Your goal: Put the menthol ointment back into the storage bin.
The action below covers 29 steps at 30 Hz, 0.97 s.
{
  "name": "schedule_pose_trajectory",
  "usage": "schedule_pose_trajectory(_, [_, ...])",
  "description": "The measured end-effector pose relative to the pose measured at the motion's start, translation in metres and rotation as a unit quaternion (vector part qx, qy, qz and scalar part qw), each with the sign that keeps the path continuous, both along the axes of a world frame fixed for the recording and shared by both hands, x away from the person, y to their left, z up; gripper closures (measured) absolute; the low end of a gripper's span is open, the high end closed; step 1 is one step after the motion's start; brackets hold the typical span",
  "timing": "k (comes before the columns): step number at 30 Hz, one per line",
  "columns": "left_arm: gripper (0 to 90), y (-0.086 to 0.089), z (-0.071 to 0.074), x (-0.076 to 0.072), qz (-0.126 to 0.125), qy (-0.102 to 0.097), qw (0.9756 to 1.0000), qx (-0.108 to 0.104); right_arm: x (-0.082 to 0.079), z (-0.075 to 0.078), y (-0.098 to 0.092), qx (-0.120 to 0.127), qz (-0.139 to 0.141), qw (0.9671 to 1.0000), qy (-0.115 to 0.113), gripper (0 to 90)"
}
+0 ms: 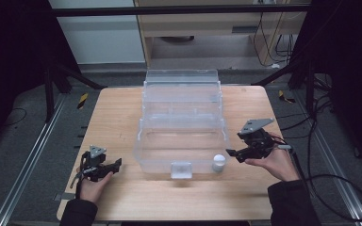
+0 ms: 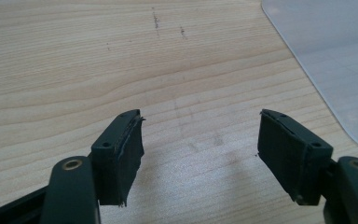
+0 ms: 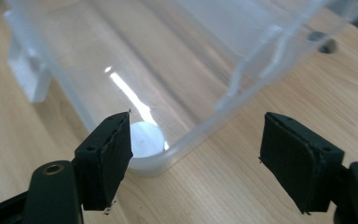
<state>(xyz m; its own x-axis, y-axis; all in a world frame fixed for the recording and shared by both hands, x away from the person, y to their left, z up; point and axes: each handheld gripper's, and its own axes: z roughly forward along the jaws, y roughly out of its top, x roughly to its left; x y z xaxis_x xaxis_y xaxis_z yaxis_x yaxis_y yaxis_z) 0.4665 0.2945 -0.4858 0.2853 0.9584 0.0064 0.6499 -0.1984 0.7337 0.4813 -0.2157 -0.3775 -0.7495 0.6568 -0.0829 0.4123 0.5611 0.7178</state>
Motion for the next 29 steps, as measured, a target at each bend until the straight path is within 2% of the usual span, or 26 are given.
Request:
schedule_pose_trajectory(4, [30.1,0.000,0.000,0.000,0.001,-0.001,1.0000,0.000,-0.010,-0.009,-0.019,0.044,-0.060,0.9970,-0.018,22.8])
schedule_pose_trajectory(8, [29.9,0.000,-0.001,0.000,0.002,0.001,1.0000,0.001,-0.016,-0.024,-0.032,0.077,-0.086,0.9927,-0.033,22.0])
schedule_pose_trajectory(10, [29.7,0.000,-0.001,0.000,0.001,0.000,1.0000,0.001,-0.017,-0.028,-0.034,0.079,-0.086,0.9925,-0.038,22.2])
schedule_pose_trajectory(11, [29.5,0.000,-0.001,0.000,0.001,0.000,1.0000,0.000,-0.017,-0.032,-0.038,0.069,-0.095,0.9922,-0.042,22.1])
schedule_pose_trajectory(14, [29.1,0.001,-0.001,0.000,0.000,-0.003,1.0000,-0.002,-0.018,-0.038,-0.045,0.087,-0.118,0.9875,-0.058,21.9])
schedule_pose_trajectory(15, [28.9,0.001,-0.001,0.000,0.000,-0.004,1.0000,-0.001,-0.018,-0.040,-0.047,0.086,-0.124,0.9866,-0.062,21.9])
schedule_pose_trajectory(17, [28.7,0.002,-0.001,0.001,0.000,-0.007,1.0000,-0.001,-0.018,-0.042,-0.049,0.086,-0.133,0.9855,-0.061,22.1])
schedule_pose_trajectory(18, [28.3,0.002,-0.002,0.002,0.000,-0.008,1.0000,-0.002,-0.020,-0.052,-0.056,0.084,-0.147,0.9836,-0.063,22.3])
schedule_pose_trajectory(21, [27.4,0.001,-0.003,0.003,0.000,-0.010,1.0000,0.000,-0.021,-0.065,-0.065,0.083,-0.164,0.9815,-0.054,23.5])
schedule_pose_trajectory(23, [26.8,0.001,-0.003,0.003,0.001,-0.011,0.9999,0.000,-0.020,-0.072,-0.071,0.091,-0.180,0.9778,-0.056,23.2])
schedule_pose_trajectory(24, [26.5,0.001,-0.003,0.003,0.001,-0.011,0.9999,0.000,-0.020,-0.072,-0.071,0.091,-0.180,0.9778,-0.056,23.2])
schedule_pose_trajectory(25, [26.0,0.002,-0.003,0.003,0.002,-0.011,0.9999,0.000,-0.018,-0.078,-0.076,0.102,-0.196,0.9740,-0.052,22.1])
schedule_pose_trajectory(29, [24.3,0.003,-0.004,0.002,0.006,-0.012,0.9999,-0.002,-0.016,-0.085,-0.079,0.091,-0.203,0.9736,-0.051,21.1])
